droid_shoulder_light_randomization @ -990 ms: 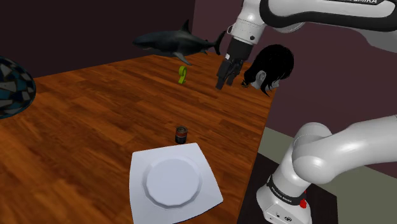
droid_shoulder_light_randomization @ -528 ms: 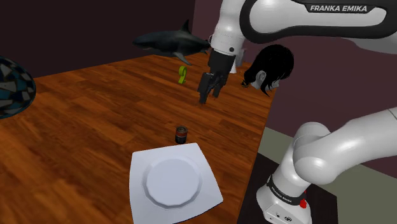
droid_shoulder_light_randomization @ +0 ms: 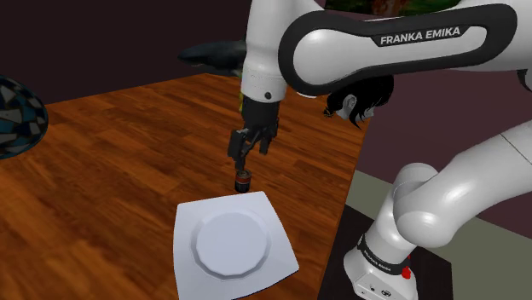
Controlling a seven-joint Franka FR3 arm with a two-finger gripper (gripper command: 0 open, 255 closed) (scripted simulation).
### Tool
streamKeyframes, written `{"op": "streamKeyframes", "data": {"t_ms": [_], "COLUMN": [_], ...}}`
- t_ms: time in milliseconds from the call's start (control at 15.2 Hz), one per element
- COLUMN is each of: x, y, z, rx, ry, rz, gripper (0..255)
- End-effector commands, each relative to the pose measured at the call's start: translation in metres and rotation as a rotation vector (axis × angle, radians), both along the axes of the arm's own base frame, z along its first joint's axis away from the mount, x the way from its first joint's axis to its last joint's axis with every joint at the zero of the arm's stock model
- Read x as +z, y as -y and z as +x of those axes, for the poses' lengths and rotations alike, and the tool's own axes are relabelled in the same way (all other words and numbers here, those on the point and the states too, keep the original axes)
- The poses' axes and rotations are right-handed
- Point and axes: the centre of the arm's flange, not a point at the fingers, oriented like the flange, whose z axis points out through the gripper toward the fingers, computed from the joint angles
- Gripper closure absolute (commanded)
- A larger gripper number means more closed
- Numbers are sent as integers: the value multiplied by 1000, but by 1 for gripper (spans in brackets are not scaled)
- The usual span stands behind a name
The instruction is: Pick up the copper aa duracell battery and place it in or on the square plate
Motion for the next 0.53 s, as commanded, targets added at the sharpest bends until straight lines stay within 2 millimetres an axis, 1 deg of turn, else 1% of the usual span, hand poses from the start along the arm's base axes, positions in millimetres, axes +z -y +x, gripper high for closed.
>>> {"op": "streamKeyframes", "data": {"t_ms": [0, 66, 462], "x": [-13, -14, -46], "y": [-26, -28, -28], "z": [4, 4, 5], "rx": [-2, -2, -2], "ry": [-13, -14, -14], "rz": [-15, -16, -16], "gripper": [0, 0, 0]}}
